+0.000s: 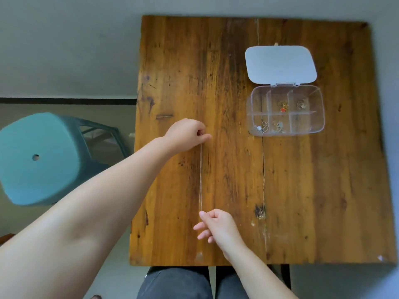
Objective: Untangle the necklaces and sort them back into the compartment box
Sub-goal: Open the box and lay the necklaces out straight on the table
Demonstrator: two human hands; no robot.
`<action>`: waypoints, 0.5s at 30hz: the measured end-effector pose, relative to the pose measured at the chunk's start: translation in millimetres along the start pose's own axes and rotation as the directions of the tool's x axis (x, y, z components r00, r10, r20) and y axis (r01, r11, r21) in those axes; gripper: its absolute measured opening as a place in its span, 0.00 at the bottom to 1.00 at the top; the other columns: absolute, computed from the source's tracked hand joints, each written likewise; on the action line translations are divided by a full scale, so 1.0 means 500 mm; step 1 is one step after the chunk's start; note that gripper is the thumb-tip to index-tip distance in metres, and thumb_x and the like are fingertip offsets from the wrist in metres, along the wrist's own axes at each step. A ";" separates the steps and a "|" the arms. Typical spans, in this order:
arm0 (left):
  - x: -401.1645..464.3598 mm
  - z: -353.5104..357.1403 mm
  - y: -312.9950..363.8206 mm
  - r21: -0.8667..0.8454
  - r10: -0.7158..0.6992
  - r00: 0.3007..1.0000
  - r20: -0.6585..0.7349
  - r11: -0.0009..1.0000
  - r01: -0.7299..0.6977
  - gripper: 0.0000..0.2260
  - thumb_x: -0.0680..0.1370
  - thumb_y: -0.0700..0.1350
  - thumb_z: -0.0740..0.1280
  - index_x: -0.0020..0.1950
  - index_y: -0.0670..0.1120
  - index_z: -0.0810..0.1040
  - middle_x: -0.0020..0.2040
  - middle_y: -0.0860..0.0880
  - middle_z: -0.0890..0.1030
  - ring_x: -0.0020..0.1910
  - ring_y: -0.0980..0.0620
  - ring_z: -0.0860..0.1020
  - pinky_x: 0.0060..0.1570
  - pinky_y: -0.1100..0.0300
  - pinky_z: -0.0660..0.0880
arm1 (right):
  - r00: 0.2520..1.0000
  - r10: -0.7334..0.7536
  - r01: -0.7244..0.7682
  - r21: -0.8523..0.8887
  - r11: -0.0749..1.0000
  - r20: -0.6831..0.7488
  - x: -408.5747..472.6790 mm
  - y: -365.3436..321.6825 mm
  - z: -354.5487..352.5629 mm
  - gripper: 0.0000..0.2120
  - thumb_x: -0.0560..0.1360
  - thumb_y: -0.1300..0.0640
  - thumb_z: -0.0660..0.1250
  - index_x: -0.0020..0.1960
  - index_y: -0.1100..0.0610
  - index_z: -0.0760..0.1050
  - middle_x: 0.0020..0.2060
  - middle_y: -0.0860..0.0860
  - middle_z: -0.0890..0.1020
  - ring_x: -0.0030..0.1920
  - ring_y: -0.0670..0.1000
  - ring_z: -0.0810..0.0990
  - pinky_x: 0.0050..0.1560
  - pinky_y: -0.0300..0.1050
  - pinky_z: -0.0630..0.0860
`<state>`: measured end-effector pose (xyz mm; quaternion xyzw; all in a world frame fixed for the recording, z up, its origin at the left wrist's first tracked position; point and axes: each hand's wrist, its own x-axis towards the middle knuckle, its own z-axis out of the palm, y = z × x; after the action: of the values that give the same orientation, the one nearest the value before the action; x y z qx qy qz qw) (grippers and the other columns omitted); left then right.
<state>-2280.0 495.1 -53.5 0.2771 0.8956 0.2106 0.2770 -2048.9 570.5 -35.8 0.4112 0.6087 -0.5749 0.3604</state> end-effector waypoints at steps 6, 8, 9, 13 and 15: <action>-0.009 0.050 -0.008 0.404 0.274 0.953 -0.126 0.892 -0.203 0.11 0.76 0.49 0.67 0.40 0.42 0.78 0.42 0.44 0.76 0.44 0.43 0.72 0.45 0.50 0.66 | 0.994 0.011 -0.031 -0.190 0.981 -0.105 0.017 0.028 0.023 0.12 0.78 0.48 0.62 0.43 0.54 0.79 0.32 0.47 0.84 0.24 0.42 0.80 0.24 0.30 0.70; -0.012 0.059 -0.012 0.428 0.285 0.944 -0.169 0.884 -0.191 0.11 0.75 0.48 0.69 0.40 0.40 0.79 0.43 0.42 0.76 0.45 0.40 0.73 0.43 0.48 0.68 | 0.995 0.017 -0.041 -0.254 0.966 -0.095 0.022 0.029 0.017 0.14 0.78 0.47 0.62 0.42 0.54 0.79 0.31 0.47 0.83 0.23 0.42 0.80 0.28 0.31 0.74; -0.012 0.060 -0.012 0.437 0.284 0.941 -0.181 0.881 -0.182 0.11 0.75 0.48 0.69 0.41 0.40 0.79 0.43 0.42 0.76 0.45 0.40 0.73 0.43 0.48 0.68 | 0.996 0.022 -0.045 -0.290 0.956 -0.081 0.025 0.027 0.012 0.16 0.78 0.45 0.61 0.41 0.55 0.80 0.30 0.47 0.83 0.23 0.42 0.80 0.31 0.32 0.75; -0.013 0.064 0.002 0.445 0.231 0.953 -0.196 0.887 -0.123 0.13 0.76 0.51 0.66 0.50 0.41 0.75 0.49 0.41 0.76 0.49 0.40 0.73 0.46 0.47 0.70 | 0.997 0.023 0.010 -0.401 0.916 0.076 0.021 -0.001 -0.032 0.20 0.77 0.42 0.61 0.38 0.55 0.79 0.28 0.48 0.82 0.22 0.41 0.78 0.36 0.35 0.76; -0.014 0.072 0.034 0.413 0.221 0.947 -0.232 0.904 -0.109 0.15 0.76 0.51 0.67 0.56 0.42 0.74 0.50 0.41 0.77 0.49 0.39 0.74 0.47 0.46 0.71 | 0.991 -0.079 0.114 -0.386 0.915 0.105 0.018 -0.046 -0.094 0.19 0.77 0.42 0.60 0.37 0.53 0.78 0.27 0.47 0.82 0.21 0.40 0.76 0.35 0.36 0.74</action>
<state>-2246.6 511.8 -69.4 0.3710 0.9221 0.0846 0.0701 -2071.7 618.2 -30.9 0.2748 0.7146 -0.4762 0.4326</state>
